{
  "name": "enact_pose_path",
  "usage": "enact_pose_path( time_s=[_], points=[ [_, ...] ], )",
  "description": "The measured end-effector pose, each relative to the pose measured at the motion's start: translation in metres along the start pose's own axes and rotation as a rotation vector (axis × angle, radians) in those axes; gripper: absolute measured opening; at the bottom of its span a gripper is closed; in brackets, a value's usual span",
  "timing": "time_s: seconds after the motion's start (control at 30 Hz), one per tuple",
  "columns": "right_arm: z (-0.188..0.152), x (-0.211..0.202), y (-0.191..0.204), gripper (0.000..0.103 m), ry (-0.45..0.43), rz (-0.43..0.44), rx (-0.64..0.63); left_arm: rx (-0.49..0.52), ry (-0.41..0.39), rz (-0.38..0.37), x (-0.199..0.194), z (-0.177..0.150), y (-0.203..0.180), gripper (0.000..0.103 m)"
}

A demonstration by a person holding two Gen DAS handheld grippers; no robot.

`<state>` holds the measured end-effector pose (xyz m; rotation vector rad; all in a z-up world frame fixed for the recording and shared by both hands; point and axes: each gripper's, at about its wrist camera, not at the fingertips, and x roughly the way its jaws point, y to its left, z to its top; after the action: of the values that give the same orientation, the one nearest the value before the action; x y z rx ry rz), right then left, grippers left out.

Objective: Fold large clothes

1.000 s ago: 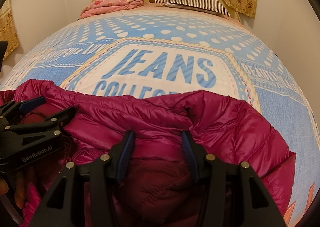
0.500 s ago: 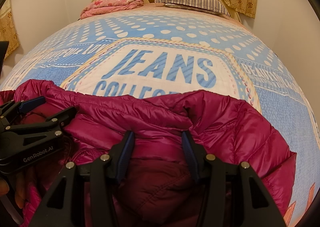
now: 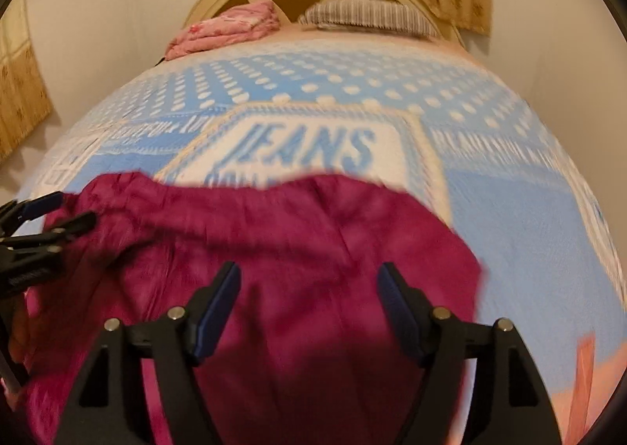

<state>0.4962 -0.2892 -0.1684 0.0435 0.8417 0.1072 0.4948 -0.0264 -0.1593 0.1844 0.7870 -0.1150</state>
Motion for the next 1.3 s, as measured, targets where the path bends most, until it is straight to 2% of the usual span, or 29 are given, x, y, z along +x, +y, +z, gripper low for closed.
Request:
enact_pose_path(
  time_s=[0.1, 0.27, 0.33, 0.5, 0.57, 0.73, 1.2, 1.3],
  points=[
    [-0.039, -0.028, -0.018, 0.075, 0.052, 0.011, 0.045, 0.034, 0.009, 0.049, -0.035, -0.051, 0.02, 0.083],
    [-0.117, -0.086, -0.034, 0.075, 0.092, 0.01, 0.049, 0.007, 0.049, 0.055, -0.079, -0.131, 0.056, 0.083],
    [-0.143, -0.106, -0.017, 0.075, 0.097, 0.011, 0.056, -0.015, 0.074, 0.056, -0.095, -0.163, 0.069, 0.083],
    [-0.207, -0.15, 0.004, 0.075, 0.088, -0.046, 0.095, -0.039, 0.079, 0.052, -0.127, -0.219, 0.082, 0.083],
    [-0.223, -0.159, 0.007, 0.075, 0.089, -0.048, 0.131, -0.031, 0.065, 0.074, -0.137, -0.231, 0.083, 0.083],
    [-0.252, -0.181, 0.014, 0.076, 0.064, -0.05, 0.149, -0.039, 0.061, 0.058, -0.155, -0.255, 0.084, 0.083],
    [-0.304, -0.213, 0.031, 0.076, 0.022, -0.032, 0.155, -0.06, 0.051, 0.048, -0.181, -0.298, 0.081, 0.083],
    [-0.311, -0.218, 0.033, 0.07, 0.015, -0.016, 0.164, -0.068, 0.056, 0.032, -0.188, -0.304, 0.081, 0.083]
  ],
)
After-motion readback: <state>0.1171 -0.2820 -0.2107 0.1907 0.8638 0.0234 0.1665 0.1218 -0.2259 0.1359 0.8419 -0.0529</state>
